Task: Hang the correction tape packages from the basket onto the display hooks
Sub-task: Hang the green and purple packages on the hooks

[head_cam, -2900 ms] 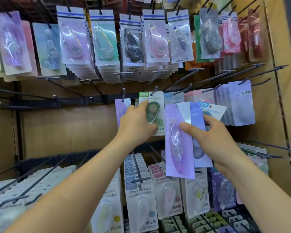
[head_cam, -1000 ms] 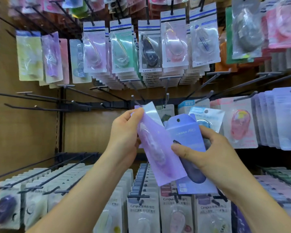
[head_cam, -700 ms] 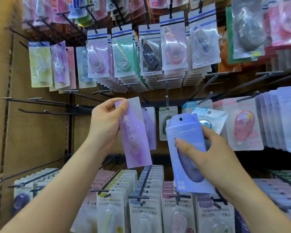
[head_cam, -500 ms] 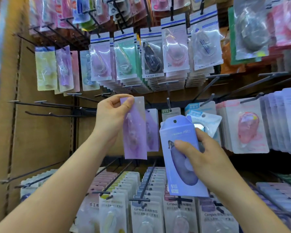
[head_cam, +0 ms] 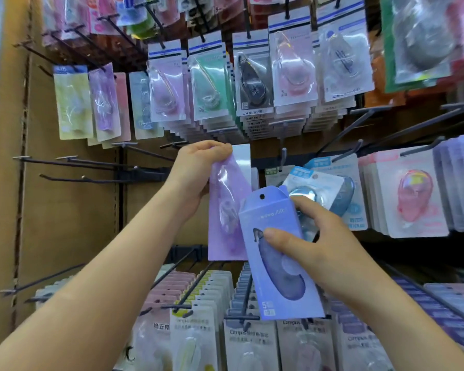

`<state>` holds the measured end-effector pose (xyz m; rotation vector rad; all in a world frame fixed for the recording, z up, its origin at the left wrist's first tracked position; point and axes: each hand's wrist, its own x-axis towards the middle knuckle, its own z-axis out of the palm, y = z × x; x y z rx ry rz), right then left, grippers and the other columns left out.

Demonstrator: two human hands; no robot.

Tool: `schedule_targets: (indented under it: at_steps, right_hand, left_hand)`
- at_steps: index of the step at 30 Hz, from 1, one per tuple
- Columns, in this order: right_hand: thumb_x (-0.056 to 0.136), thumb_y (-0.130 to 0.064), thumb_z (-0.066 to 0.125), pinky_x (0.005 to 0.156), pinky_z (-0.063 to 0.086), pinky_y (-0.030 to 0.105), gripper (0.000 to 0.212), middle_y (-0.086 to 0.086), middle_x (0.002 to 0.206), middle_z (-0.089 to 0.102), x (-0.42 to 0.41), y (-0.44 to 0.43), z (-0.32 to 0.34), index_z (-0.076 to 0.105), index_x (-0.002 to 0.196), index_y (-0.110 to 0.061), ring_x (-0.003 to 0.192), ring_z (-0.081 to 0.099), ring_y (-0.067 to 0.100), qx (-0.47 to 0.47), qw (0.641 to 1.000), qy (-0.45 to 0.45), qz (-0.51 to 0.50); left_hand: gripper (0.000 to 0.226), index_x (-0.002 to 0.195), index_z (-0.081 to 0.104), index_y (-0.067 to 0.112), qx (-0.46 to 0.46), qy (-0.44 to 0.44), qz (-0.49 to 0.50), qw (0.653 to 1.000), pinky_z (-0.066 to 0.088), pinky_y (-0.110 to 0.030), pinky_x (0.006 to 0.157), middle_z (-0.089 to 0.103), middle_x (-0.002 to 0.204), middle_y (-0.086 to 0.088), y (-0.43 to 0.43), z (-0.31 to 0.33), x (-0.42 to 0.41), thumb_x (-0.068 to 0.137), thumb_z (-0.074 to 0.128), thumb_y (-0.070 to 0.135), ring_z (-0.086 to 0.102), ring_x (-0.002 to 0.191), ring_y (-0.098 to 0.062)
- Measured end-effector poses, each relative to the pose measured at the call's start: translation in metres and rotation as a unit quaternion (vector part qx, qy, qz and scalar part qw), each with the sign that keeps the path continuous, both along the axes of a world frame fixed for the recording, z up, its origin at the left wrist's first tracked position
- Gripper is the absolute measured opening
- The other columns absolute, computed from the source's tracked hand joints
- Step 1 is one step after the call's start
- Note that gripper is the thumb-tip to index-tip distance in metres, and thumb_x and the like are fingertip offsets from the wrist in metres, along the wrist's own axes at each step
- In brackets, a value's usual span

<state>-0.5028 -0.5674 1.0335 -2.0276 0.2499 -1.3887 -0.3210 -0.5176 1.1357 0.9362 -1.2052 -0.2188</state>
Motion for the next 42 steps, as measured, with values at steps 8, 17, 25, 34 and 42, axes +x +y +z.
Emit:
schedule_targets:
  at_steps: [8,17,25,34,42]
  right_hand:
    - [0.087,-0.016,0.072,0.076,0.055,0.024,0.017,-0.006,0.096,0.075,0.017,-0.003,0.004,0.069,0.104,-0.020,0.091,0.070,0.012,0.032,0.999,-0.015,0.012]
    - [0.085,-0.020,0.073,0.084,0.055,0.036,0.017,-0.007,0.093,0.073,0.024,-0.010,0.002,0.067,0.101,-0.023,0.093,0.069,0.017,0.049,0.996,-0.034,-0.060]
    - [0.083,-0.027,0.075,0.081,0.052,0.034,0.016,-0.013,0.090,0.070,0.020,-0.021,0.000,0.065,0.095,-0.029,0.090,0.066,0.013,0.035,0.990,-0.040,-0.132]
    - [0.080,-0.034,0.078,0.070,0.045,0.021,0.028,-0.022,0.095,0.068,0.021,-0.024,0.000,0.062,0.103,-0.034,0.087,0.063,-0.002,0.011,0.987,-0.040,-0.158]
    - [0.078,-0.023,0.081,0.074,0.052,0.024,0.034,-0.012,0.099,0.074,0.020,-0.022,-0.002,0.066,0.109,-0.026,0.092,0.069,0.009,0.055,0.992,-0.090,-0.076]
  left_hand:
    - [0.028,0.075,0.063,0.023,-0.009,-0.037,0.023,0.999,0.039,-0.022,0.053,0.060,0.069,0.004,-0.007,-0.009,0.001,0.100,0.050,0.017,0.053,0.062,-0.010]
    - [0.043,0.131,0.045,0.041,0.012,-0.017,-0.119,0.993,0.051,-0.027,0.059,0.070,0.085,-0.001,-0.013,-0.046,0.035,0.099,0.054,0.014,0.065,0.070,-0.013]
    - [0.074,0.130,0.038,0.055,-0.049,-0.180,-0.062,0.980,0.054,-0.025,0.060,0.076,0.084,0.001,-0.028,-0.058,0.042,0.087,0.070,0.004,0.071,0.071,-0.013]
    - [0.059,0.142,0.046,0.037,0.045,-0.326,0.122,0.936,0.057,-0.048,0.085,0.070,0.113,-0.011,-0.109,-0.041,0.080,0.089,0.071,0.027,0.067,0.097,-0.030]
    - [0.052,0.149,0.036,0.029,0.092,-0.388,0.096,0.912,0.047,-0.037,0.088,0.047,0.137,-0.031,-0.121,-0.043,0.082,0.101,0.053,0.019,0.048,0.120,-0.045]
